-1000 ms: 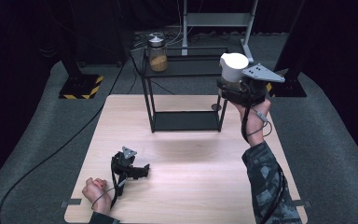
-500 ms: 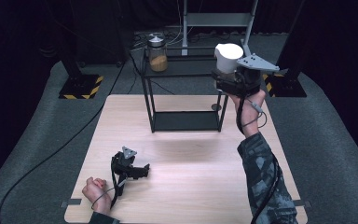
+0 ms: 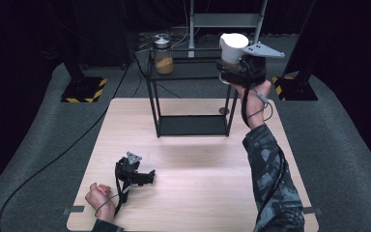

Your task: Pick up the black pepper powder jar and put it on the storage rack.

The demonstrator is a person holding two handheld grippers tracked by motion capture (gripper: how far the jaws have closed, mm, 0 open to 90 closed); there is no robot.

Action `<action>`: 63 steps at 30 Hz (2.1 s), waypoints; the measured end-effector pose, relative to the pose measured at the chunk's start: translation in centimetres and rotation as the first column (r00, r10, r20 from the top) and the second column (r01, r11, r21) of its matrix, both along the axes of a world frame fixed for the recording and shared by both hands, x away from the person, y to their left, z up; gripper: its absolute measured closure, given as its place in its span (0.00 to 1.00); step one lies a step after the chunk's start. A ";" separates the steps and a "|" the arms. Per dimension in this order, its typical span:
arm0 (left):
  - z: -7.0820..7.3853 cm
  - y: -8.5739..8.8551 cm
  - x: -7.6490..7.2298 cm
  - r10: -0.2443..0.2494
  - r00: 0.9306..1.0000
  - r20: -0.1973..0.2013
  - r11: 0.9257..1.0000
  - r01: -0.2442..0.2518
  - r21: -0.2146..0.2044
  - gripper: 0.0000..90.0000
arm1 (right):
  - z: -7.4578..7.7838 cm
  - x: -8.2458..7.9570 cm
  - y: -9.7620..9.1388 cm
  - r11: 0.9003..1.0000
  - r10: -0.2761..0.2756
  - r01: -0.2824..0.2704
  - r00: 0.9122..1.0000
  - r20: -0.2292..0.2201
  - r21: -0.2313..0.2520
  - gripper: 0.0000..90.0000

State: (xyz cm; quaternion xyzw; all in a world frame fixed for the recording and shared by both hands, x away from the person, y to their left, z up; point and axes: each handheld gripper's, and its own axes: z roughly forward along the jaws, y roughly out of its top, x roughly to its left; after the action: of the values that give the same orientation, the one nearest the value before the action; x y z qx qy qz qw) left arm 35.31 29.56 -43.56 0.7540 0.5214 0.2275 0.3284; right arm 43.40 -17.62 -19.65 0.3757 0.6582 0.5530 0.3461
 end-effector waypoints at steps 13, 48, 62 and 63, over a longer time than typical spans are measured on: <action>0.0 0.0 0.0 0.000 1.000 -0.001 1.000 0.000 0.001 0.00 | 1.1 3.2 0.9 1.000 -0.015 0.016 0.999 -0.053 0.014 0.33; 0.0 0.0 0.0 0.000 1.000 -0.001 1.000 0.000 0.001 0.00 | -0.9 5.4 1.9 0.997 -0.082 0.082 0.996 -0.047 0.002 0.33; 0.0 0.0 0.0 0.000 1.000 0.000 1.000 0.000 0.000 0.00 | -0.7 4.9 1.8 0.996 -0.087 0.088 0.994 -0.065 0.017 0.17; 0.0 0.0 0.0 0.000 1.000 0.000 1.000 0.000 0.000 0.00 | -0.3 4.8 1.8 0.996 -0.086 0.087 0.993 -0.078 0.005 0.13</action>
State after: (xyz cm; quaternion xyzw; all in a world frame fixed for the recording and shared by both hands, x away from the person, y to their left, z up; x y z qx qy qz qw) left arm 35.31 29.57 -43.56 0.7539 0.5215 0.2275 0.3285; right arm 48.16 -15.78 -20.00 0.4265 0.6519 0.5253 0.3423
